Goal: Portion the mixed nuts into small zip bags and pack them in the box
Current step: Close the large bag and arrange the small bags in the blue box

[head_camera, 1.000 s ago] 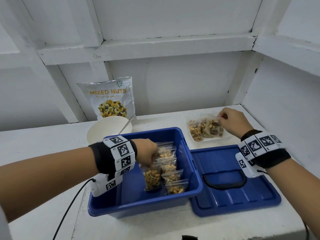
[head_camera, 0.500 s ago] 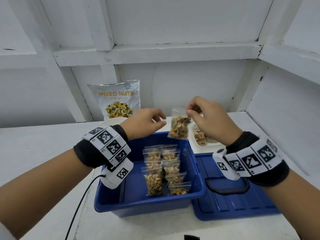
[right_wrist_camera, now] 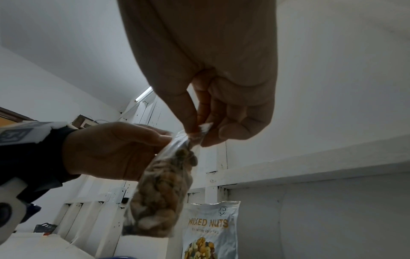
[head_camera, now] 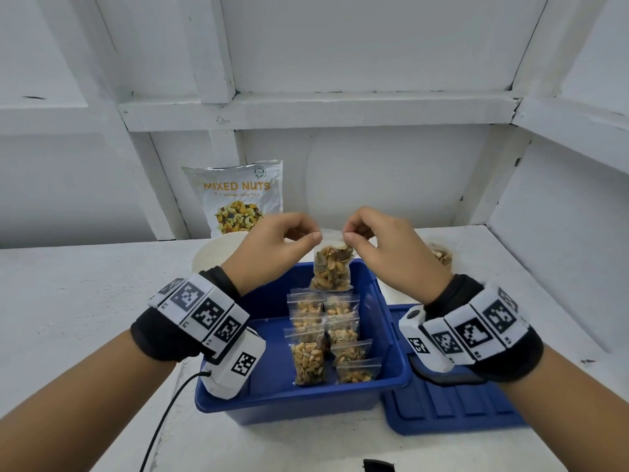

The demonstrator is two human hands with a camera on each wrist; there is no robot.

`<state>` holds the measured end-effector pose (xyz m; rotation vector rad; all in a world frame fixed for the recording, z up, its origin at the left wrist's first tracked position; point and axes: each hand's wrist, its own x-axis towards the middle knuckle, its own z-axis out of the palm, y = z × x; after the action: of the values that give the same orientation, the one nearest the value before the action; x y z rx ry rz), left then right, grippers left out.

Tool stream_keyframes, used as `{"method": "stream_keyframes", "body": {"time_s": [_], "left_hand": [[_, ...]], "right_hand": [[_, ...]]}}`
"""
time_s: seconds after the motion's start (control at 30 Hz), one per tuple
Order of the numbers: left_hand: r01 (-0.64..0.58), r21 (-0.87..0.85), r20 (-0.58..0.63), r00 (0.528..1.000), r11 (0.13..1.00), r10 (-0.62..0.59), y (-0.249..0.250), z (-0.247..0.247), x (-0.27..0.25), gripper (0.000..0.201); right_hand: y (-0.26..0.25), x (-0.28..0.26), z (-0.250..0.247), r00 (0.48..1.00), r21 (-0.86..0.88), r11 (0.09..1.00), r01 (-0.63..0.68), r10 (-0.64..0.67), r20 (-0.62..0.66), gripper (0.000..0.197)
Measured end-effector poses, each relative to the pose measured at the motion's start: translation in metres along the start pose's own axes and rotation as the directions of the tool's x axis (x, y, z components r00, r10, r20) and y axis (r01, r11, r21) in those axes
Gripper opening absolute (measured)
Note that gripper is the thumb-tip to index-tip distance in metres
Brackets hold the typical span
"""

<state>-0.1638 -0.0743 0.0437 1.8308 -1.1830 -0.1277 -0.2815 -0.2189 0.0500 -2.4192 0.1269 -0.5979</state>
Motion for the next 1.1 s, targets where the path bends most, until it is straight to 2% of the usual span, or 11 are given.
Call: {"method": "stream_keyframes", "body": {"time_s": [0.17, 0.3, 0.43, 0.57, 0.67, 0.9, 1.1], "left_hand": [[-0.062, 0.069, -0.074, 0.995, 0.996, 0.067, -0.003, 0.003, -0.005, 0.008], [-0.051, 0.056, -0.088, 0.995, 0.997, 0.056, -0.004, 0.004, -0.006, 0.008], [-0.035, -0.022, -0.109, 0.994, 0.999, 0.033, -0.002, 0.004, -0.006, 0.009], [-0.003, -0.045, -0.066, 0.998, 0.999, 0.000, 0.001, 0.004, -0.007, 0.009], [-0.035, 0.020, -0.033, 0.999, 0.999, 0.036, 0.002, 0.004, -0.008, 0.007], [-0.117, 0.035, -0.117, 0.986, 0.992, 0.121, 0.003, 0.003, -0.009, 0.012], [-0.153, 0.031, -0.059, 0.986, 0.988, 0.155, 0.011, 0.003, -0.007, 0.000]], "right_hand": [[0.003, -0.003, 0.004, 0.998, 0.054, 0.997, -0.055, 0.054, 0.016, 0.006], [0.007, -0.005, 0.002, 0.996, 0.039, 0.995, -0.093, 0.093, 0.012, 0.007], [0.007, -0.007, 0.000, 0.998, 0.040, 0.997, -0.062, 0.063, -0.022, 0.006], [0.007, -0.008, -0.001, 0.998, 0.055, 0.998, -0.024, 0.027, -0.053, 0.010], [0.008, -0.009, -0.001, 0.999, 0.069, 0.997, -0.014, 0.018, -0.049, 0.010], [0.001, -0.010, 0.001, 1.000, 0.163, 0.986, -0.020, 0.022, -0.009, 0.003], [0.000, -0.008, 0.002, 0.998, 0.181, 0.983, 0.027, -0.017, -0.057, 0.009]]}}
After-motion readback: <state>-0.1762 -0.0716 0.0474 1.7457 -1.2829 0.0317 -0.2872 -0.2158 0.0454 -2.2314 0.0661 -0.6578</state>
